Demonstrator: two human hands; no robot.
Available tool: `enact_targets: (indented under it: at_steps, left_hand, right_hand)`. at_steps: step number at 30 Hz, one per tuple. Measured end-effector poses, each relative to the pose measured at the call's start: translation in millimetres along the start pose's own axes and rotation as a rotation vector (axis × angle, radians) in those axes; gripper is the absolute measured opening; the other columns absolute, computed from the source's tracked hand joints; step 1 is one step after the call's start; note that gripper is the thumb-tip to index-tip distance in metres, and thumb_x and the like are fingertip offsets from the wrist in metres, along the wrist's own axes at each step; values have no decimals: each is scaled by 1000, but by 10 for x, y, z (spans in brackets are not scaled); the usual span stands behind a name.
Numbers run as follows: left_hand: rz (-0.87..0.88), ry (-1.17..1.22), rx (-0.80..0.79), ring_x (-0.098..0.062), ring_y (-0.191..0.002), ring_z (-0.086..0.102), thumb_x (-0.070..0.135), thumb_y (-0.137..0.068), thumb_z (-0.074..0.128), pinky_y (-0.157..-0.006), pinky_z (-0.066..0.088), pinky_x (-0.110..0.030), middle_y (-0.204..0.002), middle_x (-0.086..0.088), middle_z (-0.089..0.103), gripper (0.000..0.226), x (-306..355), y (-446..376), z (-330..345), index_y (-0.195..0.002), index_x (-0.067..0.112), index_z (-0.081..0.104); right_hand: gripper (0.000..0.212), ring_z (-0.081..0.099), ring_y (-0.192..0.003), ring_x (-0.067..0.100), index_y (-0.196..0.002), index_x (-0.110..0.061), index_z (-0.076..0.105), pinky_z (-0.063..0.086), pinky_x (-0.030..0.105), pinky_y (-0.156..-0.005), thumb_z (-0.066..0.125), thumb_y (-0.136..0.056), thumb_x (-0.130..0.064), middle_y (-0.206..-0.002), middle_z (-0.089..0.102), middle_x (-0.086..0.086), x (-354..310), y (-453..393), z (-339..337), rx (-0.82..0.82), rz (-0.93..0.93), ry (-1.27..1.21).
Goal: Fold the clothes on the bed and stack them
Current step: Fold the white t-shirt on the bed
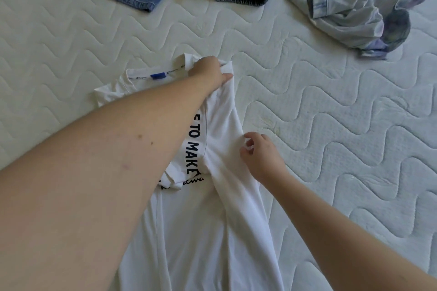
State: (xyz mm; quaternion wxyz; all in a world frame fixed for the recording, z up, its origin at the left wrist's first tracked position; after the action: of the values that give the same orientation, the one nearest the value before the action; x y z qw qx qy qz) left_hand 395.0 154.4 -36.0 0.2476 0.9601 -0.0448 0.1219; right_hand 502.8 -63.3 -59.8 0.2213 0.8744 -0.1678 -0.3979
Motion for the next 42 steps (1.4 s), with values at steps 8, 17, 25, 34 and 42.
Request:
enact_targets:
  at_steps: [8, 17, 25, 34, 42]
  left_hand:
    - [27, -93, -218, -31, -132, 44, 63, -88, 55, -101, 35, -35, -148, -11, 43, 76, 126, -234, -179, -144, 12, 43]
    - [-36, 318, 42, -28, -102, 59, 46, -96, 55, -79, 44, -32, -115, -11, 64, 44, -105, -397, 4, -117, 8, 63]
    - [115, -89, -224, -23, -103, 57, 56, -72, 78, -84, 39, -30, -111, -1, 61, 89, -261, -266, -39, -148, 34, 36]
    - [88, 175, 350, -26, -119, 49, 28, -89, 64, -96, 40, -35, -129, -6, 50, 40, -349, 570, 86, -126, 18, 54]
    - [-68, 572, 365, -24, -84, 59, 25, -90, 64, -77, 49, -36, -94, -7, 60, 22, -449, 2034, 799, -101, 9, 54]
  right_hand:
    - [29, 60, -95, 23, -113, -17, 57, 51, 35, -74, 53, -94, -38, -103, 64, 1, -65, -90, -44, -94, 102, 65]
    - [39, 57, -73, 24, -74, -17, 54, 35, 28, -54, 44, -98, -46, -76, 58, 1, 32, -82, -2, -57, 169, 275]
    - [41, 60, -72, 22, -86, -17, 64, 32, 26, -47, 57, -85, -57, -80, 63, 0, 228, 299, 43, -176, 268, 292]
    - [20, 56, -79, 21, -96, -21, 51, 37, 32, -58, 59, -90, -38, -92, 55, -6, 316, 683, 132, 137, 117, 204]
    - [36, 54, -107, 29, -125, -16, 58, 38, 38, -90, 59, -89, -17, -118, 59, 6, 189, 1127, 412, 238, -182, 279]
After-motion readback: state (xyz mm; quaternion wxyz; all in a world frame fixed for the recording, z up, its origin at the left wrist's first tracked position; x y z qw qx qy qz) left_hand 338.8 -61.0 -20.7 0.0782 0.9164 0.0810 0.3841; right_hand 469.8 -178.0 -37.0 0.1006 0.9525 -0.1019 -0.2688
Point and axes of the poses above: each hand's wrist, its own y-axis away from the middle knuckle, its own z-axis out of the palm, x = y × z, the point moved 4 cm from there along -y, towards the middle knuckle
